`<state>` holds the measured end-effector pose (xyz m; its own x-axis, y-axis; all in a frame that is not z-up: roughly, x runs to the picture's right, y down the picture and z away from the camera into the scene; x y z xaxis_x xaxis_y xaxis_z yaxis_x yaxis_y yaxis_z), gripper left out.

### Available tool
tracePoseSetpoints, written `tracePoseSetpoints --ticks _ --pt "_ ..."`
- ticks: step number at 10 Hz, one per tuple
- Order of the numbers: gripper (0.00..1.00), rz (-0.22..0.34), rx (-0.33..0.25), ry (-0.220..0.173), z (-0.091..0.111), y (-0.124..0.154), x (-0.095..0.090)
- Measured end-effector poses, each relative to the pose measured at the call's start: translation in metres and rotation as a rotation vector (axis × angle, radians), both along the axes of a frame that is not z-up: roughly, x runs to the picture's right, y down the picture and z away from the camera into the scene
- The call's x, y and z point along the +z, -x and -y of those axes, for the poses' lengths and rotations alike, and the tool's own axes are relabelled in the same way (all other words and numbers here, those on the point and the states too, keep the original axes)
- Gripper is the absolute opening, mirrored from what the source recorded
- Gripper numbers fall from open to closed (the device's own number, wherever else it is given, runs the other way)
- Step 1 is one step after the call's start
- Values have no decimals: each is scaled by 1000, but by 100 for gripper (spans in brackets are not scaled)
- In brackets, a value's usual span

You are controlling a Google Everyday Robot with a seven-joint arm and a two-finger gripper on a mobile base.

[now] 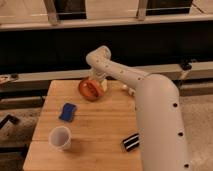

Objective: Place the pepper in the ceramic bowl

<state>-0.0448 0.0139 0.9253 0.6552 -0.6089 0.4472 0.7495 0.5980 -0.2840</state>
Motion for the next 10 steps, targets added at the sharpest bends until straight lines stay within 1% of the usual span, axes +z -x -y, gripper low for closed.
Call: tracePoseSetpoints --ticks 10 --pt "80 6 6 -8 5 2 -4"
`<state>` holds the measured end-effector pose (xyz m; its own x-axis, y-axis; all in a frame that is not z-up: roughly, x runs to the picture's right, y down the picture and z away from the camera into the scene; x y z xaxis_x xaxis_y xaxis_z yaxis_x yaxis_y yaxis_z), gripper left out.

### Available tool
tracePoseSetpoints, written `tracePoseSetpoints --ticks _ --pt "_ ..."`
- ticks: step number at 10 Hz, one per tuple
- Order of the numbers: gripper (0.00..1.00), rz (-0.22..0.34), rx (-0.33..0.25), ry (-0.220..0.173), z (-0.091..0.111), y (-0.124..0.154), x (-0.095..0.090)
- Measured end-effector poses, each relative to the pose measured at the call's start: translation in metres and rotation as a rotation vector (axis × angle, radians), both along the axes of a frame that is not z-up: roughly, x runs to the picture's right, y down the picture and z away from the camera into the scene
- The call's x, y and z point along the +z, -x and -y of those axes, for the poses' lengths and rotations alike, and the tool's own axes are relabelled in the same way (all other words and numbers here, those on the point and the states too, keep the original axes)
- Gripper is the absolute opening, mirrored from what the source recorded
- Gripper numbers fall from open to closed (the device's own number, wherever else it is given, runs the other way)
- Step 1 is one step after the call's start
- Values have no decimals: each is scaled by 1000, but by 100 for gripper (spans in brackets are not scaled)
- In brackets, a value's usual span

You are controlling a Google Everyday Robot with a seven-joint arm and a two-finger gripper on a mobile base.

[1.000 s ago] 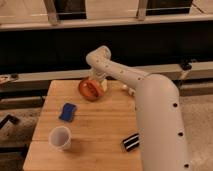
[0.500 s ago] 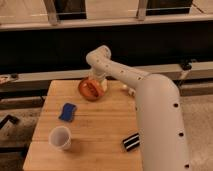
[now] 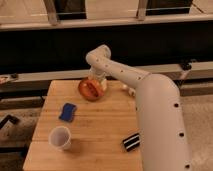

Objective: Place the pepper in the ceramic bowl

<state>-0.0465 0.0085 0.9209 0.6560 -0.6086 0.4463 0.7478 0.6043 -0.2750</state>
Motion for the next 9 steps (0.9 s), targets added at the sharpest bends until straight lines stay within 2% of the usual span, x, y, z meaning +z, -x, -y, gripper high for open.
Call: tracePoseSetpoints --ticks 9 --pt "80 4 4 -5 4 1 -4"
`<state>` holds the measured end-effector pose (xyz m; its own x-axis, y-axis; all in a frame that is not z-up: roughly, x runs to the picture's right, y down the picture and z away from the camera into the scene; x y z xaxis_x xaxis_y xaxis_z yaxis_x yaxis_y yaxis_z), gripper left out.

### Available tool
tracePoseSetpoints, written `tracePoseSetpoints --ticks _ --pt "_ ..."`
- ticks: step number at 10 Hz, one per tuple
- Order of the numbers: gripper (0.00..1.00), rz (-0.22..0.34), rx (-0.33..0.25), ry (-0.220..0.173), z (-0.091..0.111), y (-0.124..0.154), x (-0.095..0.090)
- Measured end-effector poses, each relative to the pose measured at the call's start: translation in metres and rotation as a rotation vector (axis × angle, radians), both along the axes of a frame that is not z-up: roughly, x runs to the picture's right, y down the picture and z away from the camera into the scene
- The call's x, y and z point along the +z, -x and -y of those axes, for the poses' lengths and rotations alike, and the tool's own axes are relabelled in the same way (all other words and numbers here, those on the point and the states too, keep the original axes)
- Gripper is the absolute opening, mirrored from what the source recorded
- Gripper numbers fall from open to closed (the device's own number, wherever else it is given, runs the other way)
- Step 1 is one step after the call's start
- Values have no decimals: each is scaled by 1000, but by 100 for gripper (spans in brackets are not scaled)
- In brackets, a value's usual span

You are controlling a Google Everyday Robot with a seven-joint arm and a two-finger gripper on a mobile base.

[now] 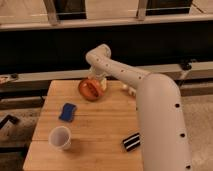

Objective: Place the pepper in the ceramic bowl

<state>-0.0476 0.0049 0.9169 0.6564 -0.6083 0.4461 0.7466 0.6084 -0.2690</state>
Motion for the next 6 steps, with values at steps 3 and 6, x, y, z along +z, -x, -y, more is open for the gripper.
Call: tracePoseSetpoints --ticks 3,6 --pt "80 2 2 -2 1 0 -2" --pt "80 4 3 -4 2 0 -2"
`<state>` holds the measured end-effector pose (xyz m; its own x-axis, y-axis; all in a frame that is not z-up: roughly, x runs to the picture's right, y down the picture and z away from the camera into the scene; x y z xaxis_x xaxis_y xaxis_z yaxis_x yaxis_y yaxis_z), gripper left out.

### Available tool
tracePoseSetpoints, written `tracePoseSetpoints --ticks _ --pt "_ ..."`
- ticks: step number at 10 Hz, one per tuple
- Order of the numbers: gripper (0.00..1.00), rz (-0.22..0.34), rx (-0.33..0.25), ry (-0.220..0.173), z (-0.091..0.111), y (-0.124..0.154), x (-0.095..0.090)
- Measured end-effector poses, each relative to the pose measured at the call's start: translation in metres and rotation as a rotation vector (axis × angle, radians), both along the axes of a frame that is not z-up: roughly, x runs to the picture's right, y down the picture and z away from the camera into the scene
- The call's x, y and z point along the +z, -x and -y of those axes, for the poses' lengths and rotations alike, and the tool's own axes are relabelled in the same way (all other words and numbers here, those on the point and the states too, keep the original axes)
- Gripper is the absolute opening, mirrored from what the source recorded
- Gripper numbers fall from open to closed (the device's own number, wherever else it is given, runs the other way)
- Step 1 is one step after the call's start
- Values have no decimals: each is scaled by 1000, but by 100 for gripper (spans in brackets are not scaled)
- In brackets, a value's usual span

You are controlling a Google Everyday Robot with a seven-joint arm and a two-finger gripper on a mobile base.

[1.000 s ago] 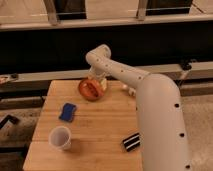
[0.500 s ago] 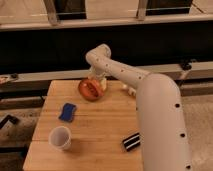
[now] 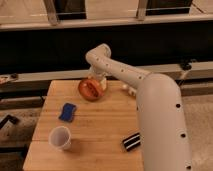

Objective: Place the pepper in the ceramic bowl

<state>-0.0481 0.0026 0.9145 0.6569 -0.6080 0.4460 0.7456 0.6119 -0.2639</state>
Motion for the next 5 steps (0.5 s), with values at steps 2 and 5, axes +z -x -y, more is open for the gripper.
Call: tracePoseSetpoints --ticks 2,5 --pt "80 1 1 -1 0 0 0" --pt "80 3 1 -2 1 1 -1"
